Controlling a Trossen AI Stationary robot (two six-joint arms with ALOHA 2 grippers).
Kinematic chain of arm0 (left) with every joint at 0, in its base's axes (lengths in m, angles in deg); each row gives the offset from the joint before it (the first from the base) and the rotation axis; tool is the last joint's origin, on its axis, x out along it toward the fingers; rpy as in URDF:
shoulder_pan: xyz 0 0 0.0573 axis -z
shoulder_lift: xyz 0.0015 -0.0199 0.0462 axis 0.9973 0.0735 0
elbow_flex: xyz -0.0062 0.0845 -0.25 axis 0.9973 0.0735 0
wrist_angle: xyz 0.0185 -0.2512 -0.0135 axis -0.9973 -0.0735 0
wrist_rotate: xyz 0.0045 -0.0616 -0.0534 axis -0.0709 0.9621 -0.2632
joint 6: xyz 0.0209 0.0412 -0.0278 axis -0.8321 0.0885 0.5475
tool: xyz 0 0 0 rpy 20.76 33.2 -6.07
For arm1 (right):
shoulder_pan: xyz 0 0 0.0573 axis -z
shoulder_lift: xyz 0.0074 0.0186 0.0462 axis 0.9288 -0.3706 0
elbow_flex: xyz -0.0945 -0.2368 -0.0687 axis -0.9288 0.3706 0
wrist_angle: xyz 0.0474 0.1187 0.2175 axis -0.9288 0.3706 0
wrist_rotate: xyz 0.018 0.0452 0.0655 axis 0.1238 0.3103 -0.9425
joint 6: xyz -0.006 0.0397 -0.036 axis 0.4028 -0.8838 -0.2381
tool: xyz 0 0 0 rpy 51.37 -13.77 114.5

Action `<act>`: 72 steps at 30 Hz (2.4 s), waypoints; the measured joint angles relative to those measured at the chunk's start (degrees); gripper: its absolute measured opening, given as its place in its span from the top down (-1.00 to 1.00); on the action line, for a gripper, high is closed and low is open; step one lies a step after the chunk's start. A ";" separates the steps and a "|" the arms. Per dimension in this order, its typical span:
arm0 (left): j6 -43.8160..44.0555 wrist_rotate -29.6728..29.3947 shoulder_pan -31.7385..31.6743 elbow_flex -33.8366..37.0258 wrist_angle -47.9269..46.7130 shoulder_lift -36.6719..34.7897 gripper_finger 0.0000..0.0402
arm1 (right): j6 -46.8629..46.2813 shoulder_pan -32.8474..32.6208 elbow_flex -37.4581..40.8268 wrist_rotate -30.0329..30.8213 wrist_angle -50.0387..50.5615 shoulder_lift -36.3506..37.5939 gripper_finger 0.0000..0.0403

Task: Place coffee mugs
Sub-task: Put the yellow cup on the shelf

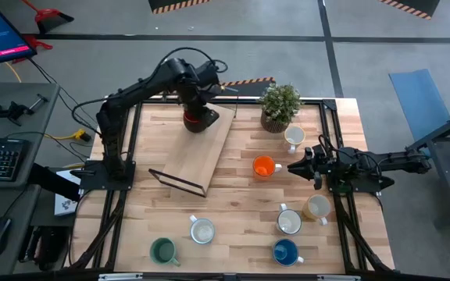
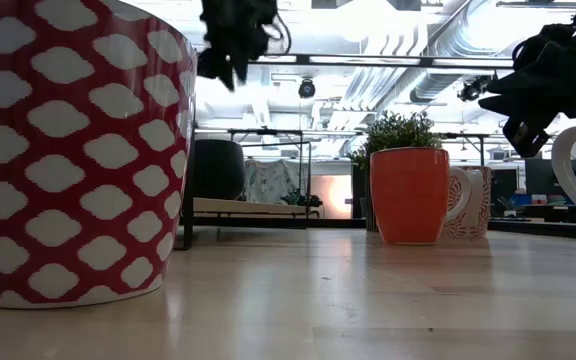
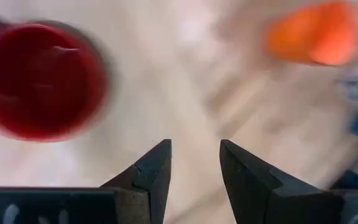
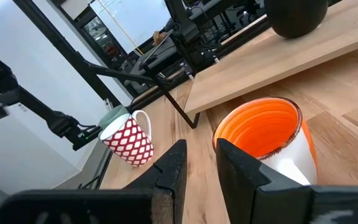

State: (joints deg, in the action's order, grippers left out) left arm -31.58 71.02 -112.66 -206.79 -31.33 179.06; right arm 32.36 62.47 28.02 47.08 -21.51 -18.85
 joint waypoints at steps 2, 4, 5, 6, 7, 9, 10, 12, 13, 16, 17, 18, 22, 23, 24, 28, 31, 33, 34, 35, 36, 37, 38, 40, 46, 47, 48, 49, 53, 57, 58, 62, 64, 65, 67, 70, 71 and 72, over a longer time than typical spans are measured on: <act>1.41 5.10 2.31 -0.10 -1.20 -1.85 0.37 | 0.00 0.00 0.00 0.00 0.01 0.00 0.63; 2.36 8.34 5.27 0.57 -0.42 -3.85 0.37 | 0.00 0.00 0.00 0.00 0.01 -0.12 0.63; 3.23 9.08 7.00 0.97 -0.74 -4.91 0.37 | -0.02 0.00 0.00 0.00 0.00 -0.34 0.63; 4.26 9.36 8.98 1.00 -1.15 -6.02 0.37 | -0.01 0.00 0.00 0.01 0.01 -0.40 0.63; 5.10 9.38 10.96 0.94 -0.71 -7.33 0.37 | -0.02 0.00 0.00 0.00 0.01 -0.46 0.63; 7.07 9.42 14.83 0.94 -0.85 -10.36 0.37 | -0.72 0.00 0.00 0.02 0.01 -0.69 0.63; 7.84 9.42 16.88 0.94 -0.81 -11.82 0.37 | -1.11 0.00 0.00 0.02 0.01 -0.71 0.63; 9.09 9.40 21.12 0.89 -0.87 -14.25 0.37 | -1.09 0.00 0.00 0.18 0.01 -0.72 0.63; 9.12 9.12 23.17 0.93 -0.78 -15.65 0.37 | -1.45 0.00 0.00 0.31 -0.01 -0.72 0.63; 9.63 3.39 30.20 0.92 -0.83 -19.20 0.37 | -1.69 0.00 0.00 0.54 -0.32 -0.72 0.63; 10.29 -0.34 32.79 0.94 -0.83 -20.31 0.37 | -1.66 0.00 0.07 0.63 -0.68 -0.74 0.63; 10.85 -4.57 35.74 0.94 -0.81 -21.31 0.37 | -1.68 0.00 0.09 0.69 -0.93 -0.74 0.63; 15.66 -19.04 47.01 0.94 -0.80 -24.30 0.37 | -1.67 0.00 0.09 0.73 -2.41 -0.90 0.63; 17.07 -21.73 49.70 0.94 -0.81 -24.81 0.37 | -1.70 0.00 0.09 0.74 -2.35 -0.92 0.63; 18.42 -24.26 52.26 0.92 -0.83 -25.14 0.37 | -1.70 0.00 0.09 0.72 -2.33 -0.96 0.63; 22.08 -32.78 61.58 2.77 -0.70 -25.23 0.37 | -1.72 0.00 0.09 0.74 -2.39 -1.07 0.63; 25.69 -34.95 66.26 8.11 -0.75 -25.24 0.37 | -1.73 0.00 0.09 0.74 -2.39 -1.07 0.63; 31.04 -35.12 68.25 12.79 -0.76 -25.19 0.37 | -1.70 0.00 0.09 0.73 -2.38 -1.07 0.63; 33.88 -35.19 69.07 15.12 -0.69 -25.21 0.37 | -1.70 0.00 0.09 0.72 -2.37 -1.07 0.63; 36.52 -35.22 69.88 17.80 -0.38 -25.33 0.37 | -1.70 0.00 0.09 0.72 -2.39 -1.07 0.63; 38.49 -35.43 70.73 20.46 0.52 -25.60 0.37 | -1.70 0.00 0.09 0.74 -2.38 -1.07 0.63; 40.02 -36.11 71.68 23.26 2.21 -25.96 0.37 | -1.70 0.00 0.09 0.72 -2.39 -1.07 0.63; 41.53 -37.43 72.80 26.38 5.00 -26.49 0.37 | -1.71 0.00 0.09 0.72 -2.39 -1.07 0.63; 43.56 -40.87 75.12 32.87 13.72 -27.98 0.37 | -1.78 0.00 0.09 0.72 -2.37 -1.07 0.63; 41.02 -52.47 79.31 52.52 40.95 -34.63 0.37 | -5.45 0.00 0.09 0.72 -2.42 -1.07 0.63; 40.38 -54.32 79.51 56.04 44.36 -36.08 0.37 | -6.30 0.00 0.09 0.70 -2.45 -1.07 0.63; 39.95 -55.97 79.52 59.66 47.99 -37.46 0.37 | -7.37 0.00 0.09 0.72 -2.57 -1.07 0.63; 39.61 -57.22 79.43 63.19 51.69 -38.83 0.37 | -8.32 0.00 0.07 0.70 -2.87 -1.09 0.63; 36.05 -57.70 77.82 76.10 72.90 -44.04 0.37 | -8.45 0.00 0.02 0.70 -6.78 -1.11 0.63; 23.97 -56.96 77.21 83.67 94.12 -47.41 0.37 | -5.41 0.00 -2.50 2.27 -7.04 -1.79 0.66; 20.99 -56.87 76.90 84.43 96.63 -48.01 0.37 | -4.07 0.00 -3.85 2.99 -6.03 -2.56 0.67; 14.84 -57.03 75.59 85.09 97.36 -49.43 0.37 | 1.63 0.06 -11.68 5.08 1.54 -8.27 0.74; 14.51 -56.78 75.29 85.11 96.37 -49.93 0.37 | 3.40 0.15 -16.71 7.61 9.37 -12.51 0.78; 14.49 -56.76 75.25 85.09 95.39 -50.25 0.37 | 3.58 0.24 -19.27 9.47 14.30 -14.76 0.79; 15.09 -56.56 75.28 85.09 92.93 -50.85 0.37 | 2.48 0.67 -24.17 13.62 24.21 -19.54 0.82; 18.77 -56.00 75.27 85.11 90.73 -51.81 0.37 | -3.00 2.17 -30.14 18.76 36.74 -25.86 0.82; 19.73 -55.50 75.27 85.11 90.67 -52.10 0.37 | -3.19 2.83 -31.84 19.04 39.35 -27.60 0.80; 20.42 -55.12 75.27 85.11 90.51 -52.30 0.37 | -2.61 3.48 -33.34 18.96 41.02 -29.13 0.78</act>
State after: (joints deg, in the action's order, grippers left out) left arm -11.15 15.90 -37.39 -121.68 59.18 126.76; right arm 29.75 65.94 -5.32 66.05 19.51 -47.98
